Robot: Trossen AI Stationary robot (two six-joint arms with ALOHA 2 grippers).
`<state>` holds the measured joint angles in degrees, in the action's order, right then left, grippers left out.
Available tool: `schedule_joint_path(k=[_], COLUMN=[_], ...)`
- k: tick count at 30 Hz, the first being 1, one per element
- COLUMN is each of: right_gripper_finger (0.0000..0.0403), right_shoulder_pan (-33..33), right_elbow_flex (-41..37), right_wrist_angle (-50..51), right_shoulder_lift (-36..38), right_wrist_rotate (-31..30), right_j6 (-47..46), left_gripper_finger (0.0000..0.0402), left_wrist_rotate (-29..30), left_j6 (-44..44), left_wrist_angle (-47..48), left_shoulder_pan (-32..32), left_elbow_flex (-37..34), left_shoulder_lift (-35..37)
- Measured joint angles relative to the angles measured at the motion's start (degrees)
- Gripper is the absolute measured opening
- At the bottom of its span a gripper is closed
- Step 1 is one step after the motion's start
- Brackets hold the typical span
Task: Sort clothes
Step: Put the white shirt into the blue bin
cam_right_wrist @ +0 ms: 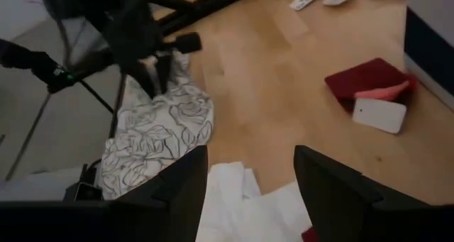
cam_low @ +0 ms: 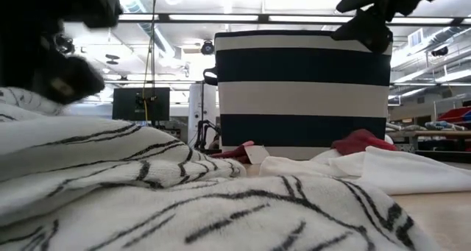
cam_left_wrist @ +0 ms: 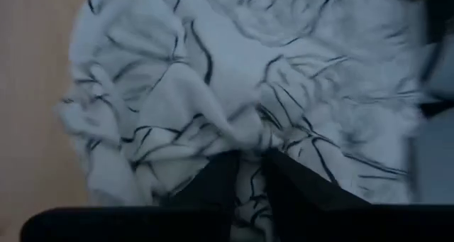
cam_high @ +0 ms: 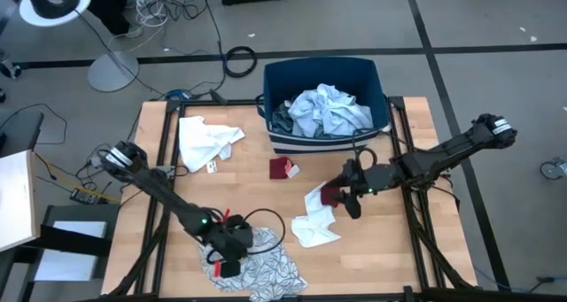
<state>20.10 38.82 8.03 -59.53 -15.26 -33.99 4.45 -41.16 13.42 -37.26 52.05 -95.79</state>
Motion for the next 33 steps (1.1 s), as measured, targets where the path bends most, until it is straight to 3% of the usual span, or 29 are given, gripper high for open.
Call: schedule_joint_path(k=[4,9,15,22,27,33], right_gripper_finger=[0.0211,0.0209,0.0208,0.0208,0.0208,0.0208], right_shoulder_pan=[-0.39,-0.44,-0.44,-0.44,-0.78,-1.61], right_elbow_flex=[-0.41,-0.40,-0.40,-0.39,-0.39,-0.39], right_wrist_angle=[-1.63,-2.90,-2.63,-1.26,-0.29,-0.40], right_shoulder_lift=[0.35,0.33,0.33,0.31,0.31,0.31], right_wrist_rotate=[-0.11,-0.14,-0.13,-0.16,-0.22,-1.08], right_j6=[0.97,3.11,4.13,5.72,7.07,9.66], left_gripper_finger=[0.0080,0.0012,0.0003,0.0001,0.0001,0.0000], left_wrist_rotate=[-0.10,-2.35,0.19,7.98,12.20,12.64], left_j6=[-5.68,-5.40,-1.67,3.87,13.19,27.86], left_wrist_angle=[-1.21,-1.36,1.73,3.68,7.66,9.04], left_shoulder_pan=[0.64,1.10,3.22,6.95,10.78,18.19], left_elbow_flex=[0.26,0.28,-0.28,-0.02,5.63,19.56], left_shoulder_lift=[-4.73,-5.78,3.92,19.28,24.85,24.45])
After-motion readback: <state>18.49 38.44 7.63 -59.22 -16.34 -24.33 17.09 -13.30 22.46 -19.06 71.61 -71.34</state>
